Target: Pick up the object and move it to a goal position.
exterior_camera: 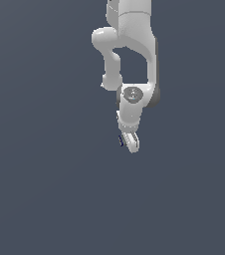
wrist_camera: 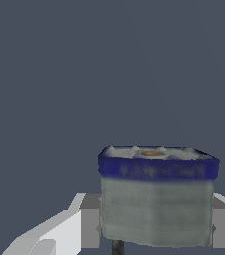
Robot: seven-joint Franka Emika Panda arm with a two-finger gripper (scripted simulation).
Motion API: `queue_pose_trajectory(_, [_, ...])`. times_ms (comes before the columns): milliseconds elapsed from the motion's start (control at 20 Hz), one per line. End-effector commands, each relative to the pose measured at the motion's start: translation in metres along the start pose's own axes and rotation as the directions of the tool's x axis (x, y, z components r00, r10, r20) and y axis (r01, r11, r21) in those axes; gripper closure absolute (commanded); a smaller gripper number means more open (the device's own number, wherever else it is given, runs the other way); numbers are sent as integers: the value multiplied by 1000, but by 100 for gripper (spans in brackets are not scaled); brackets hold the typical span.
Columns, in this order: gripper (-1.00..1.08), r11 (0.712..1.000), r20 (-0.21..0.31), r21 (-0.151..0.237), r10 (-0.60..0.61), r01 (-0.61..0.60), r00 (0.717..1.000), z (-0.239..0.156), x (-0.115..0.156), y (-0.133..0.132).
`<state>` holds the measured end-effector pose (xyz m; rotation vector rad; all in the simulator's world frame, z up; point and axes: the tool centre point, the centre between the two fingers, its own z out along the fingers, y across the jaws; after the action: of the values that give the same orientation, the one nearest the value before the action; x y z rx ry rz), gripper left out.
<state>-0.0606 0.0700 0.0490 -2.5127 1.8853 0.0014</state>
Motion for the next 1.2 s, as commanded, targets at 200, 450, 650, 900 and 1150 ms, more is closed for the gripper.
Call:
queue_pose_trajectory(200, [108,1000,0,1,1,-1,1000,-53,5,0])
queue_pose_trajectory(450, [108,1000,0,1,2,-2,1000,-108,11,-1])
queue_pose_trajectory(650, [108,1000,-2,0,3,-3,1000,-153,16,-2])
queue_pose_trajectory(900, [108,1000,-2,0,3,-3,1000,-208,22,-3])
queue_pose_trajectory(1150, [108,1000,-3,0,2,-2,1000,-259,27,-5])
